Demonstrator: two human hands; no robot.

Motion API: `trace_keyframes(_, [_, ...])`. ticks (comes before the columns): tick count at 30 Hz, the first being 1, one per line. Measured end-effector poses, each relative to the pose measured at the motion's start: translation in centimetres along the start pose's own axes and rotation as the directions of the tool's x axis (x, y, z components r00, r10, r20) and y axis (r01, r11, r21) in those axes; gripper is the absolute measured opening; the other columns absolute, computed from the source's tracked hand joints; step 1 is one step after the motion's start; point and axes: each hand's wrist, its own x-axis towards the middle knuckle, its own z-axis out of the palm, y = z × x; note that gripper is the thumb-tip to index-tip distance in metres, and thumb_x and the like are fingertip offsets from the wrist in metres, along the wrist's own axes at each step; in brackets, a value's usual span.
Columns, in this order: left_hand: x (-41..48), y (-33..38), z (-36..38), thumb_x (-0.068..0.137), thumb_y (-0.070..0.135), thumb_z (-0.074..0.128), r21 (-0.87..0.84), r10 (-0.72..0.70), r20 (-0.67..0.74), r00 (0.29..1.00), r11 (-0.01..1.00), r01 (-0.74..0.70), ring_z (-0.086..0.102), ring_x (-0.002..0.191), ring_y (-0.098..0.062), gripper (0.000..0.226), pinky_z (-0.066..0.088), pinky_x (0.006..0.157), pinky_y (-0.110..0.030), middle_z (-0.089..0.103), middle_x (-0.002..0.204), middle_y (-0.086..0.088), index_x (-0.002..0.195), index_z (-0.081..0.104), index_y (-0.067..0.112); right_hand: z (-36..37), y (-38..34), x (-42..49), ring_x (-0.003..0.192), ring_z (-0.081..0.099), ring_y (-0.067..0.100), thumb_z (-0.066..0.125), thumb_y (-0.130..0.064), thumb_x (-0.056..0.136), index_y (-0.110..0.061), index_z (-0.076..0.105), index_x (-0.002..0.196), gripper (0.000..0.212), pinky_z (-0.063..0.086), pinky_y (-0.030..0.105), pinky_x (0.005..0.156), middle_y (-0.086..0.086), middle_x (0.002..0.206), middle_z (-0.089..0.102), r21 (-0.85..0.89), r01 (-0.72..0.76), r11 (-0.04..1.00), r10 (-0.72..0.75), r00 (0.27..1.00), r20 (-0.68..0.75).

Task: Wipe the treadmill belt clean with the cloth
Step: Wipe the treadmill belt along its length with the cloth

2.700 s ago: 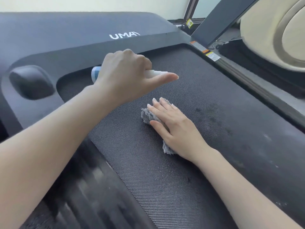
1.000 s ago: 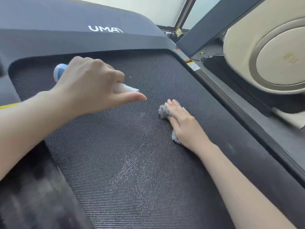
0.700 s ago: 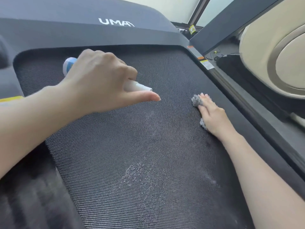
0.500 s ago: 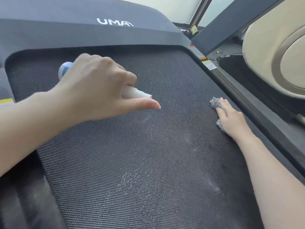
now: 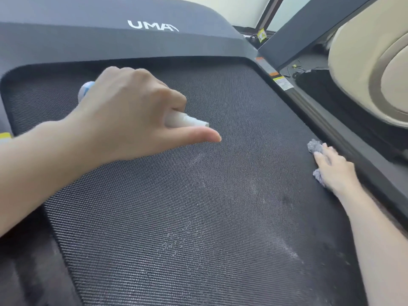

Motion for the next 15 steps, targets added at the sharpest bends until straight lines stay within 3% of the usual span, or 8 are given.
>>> trace_keyframes(3, [-0.3, -0.4, 0.3, 0.078, 0.072, 0.05, 0.021, -0.01, -0.004, 1.0, 1.0, 0.01, 0.037, 0.041, -0.013, 0.06, 0.02, 0.046, -0.02, 0.04, 0.043, 0.009, 0.045, 0.029, 0.027, 0.3, -1.9, -1.6, 0.141, 0.024, 0.022, 0.038, -0.028, 0.098, -0.016, 0.036, 0.142, 0.045, 0.016, 0.031, 0.113, 0.006, 0.152, 0.027, 0.011, 0.081, 0.997, -0.082, 0.996, 0.025])
trace_keyframes(6, [-0.4, -0.7, 0.6, 0.073, 0.088, 0.025, 0.066, 0.024, -0.033, 0.999, 0.998, -0.022, 0.045, 0.044, -0.025, 0.075, 0.022, 0.047, -0.025, 0.045, 0.045, 0.001, 0.047, 0.037, 0.019, 0.6, -4.0, -4.2, 0.142, 0.021, 0.021, 0.039, -0.027, 0.099, -0.019, 0.035, 0.142, 0.045, 0.017, 0.031, 0.112, 0.001, 0.153, 0.026, 0.04, 0.202, 0.979, -0.204, 0.978, 0.043])
trace_keyframes(11, [-0.6, -0.6, 0.9, 0.071, 0.088, 0.019, 0.07, 0.079, -0.049, 0.996, 0.995, -0.075, 0.045, 0.044, -0.024, 0.074, 0.016, 0.048, -0.02, 0.045, 0.045, 0.005, 0.047, 0.035, 0.021, 1.4, -7.0, -8.6, 0.142, 0.016, 0.01, 0.042, -0.027, 0.098, -0.02, 0.033, 0.143, 0.046, 0.01, 0.019, 0.11, -0.003, 0.152, 0.026, 0.144, 0.352, 0.925, -0.363, 0.93, 0.055])
trace_keyframes(15, [-0.7, -0.5, 0.9, 0.071, 0.088, 0.02, 0.086, 0.105, -0.06, 0.993, 0.991, -0.1, 0.045, 0.044, -0.022, 0.076, 0.015, 0.049, -0.019, 0.047, 0.047, 0.006, 0.048, 0.041, 0.019, 2.3, -9.4, -12.5, 0.14, 0.012, 0.003, 0.043, -0.026, 0.097, -0.02, 0.035, 0.143, 0.047, 0.006, 0.02, 0.115, -0.006, 0.152, 0.027, 0.179, 0.505, 0.844, -0.523, 0.85, 0.064])
